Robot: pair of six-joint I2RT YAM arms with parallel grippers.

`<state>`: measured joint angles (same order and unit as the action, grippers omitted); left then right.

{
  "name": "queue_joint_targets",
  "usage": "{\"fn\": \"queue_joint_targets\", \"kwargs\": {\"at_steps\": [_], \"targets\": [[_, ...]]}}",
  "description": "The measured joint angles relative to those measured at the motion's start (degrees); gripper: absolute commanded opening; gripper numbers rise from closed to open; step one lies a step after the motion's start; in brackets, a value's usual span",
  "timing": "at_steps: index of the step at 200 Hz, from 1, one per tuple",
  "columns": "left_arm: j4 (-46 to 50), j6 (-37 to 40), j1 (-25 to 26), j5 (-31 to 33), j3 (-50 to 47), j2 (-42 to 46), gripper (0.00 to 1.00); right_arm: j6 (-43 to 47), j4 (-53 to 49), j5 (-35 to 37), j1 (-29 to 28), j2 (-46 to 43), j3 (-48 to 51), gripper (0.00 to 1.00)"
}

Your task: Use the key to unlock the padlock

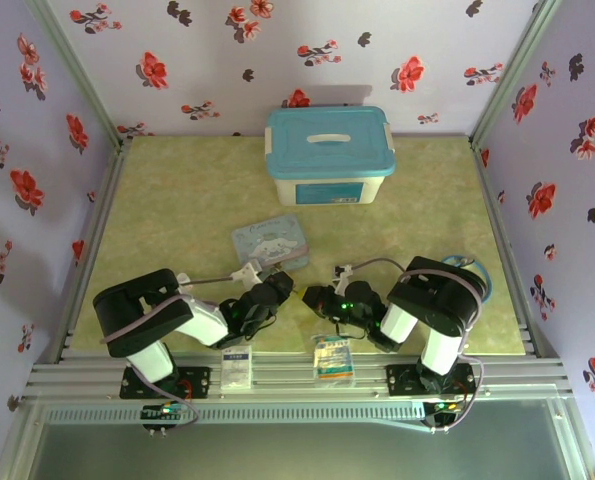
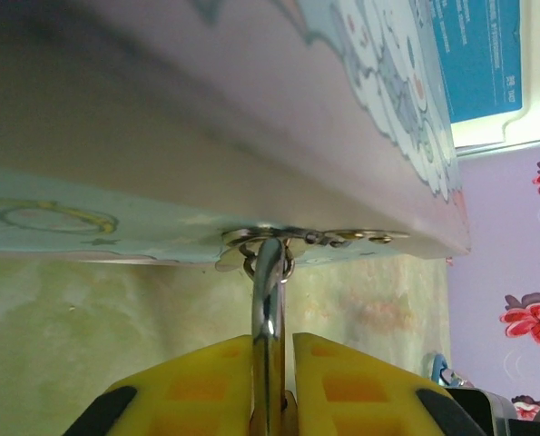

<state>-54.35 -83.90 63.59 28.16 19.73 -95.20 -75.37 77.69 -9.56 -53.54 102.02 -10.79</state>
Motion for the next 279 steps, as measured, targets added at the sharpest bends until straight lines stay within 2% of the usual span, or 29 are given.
{"fn": "queue_joint_targets", "kwargs": {"at_steps": [122, 239, 279], "targets": [[-5.46, -2.16, 0.07, 0.83, -1.01, -1.18, 0.00, -0.20, -1.68, 1.53, 0.39, -3.28, 0.26, 0.00], [-5.25, -3.02, -0.17, 2.86, -0.92, -1.22, 0.00, 0.07, -2.67, 1.22, 0.39, -1.97, -1.88, 0.00], [-6.47, -4.09, -0.17, 3.19, -0.92, -1.22, 0.00, 0.61, -4.31, 1.36, 0.39, -4.17, -1.86, 0.00]]}}
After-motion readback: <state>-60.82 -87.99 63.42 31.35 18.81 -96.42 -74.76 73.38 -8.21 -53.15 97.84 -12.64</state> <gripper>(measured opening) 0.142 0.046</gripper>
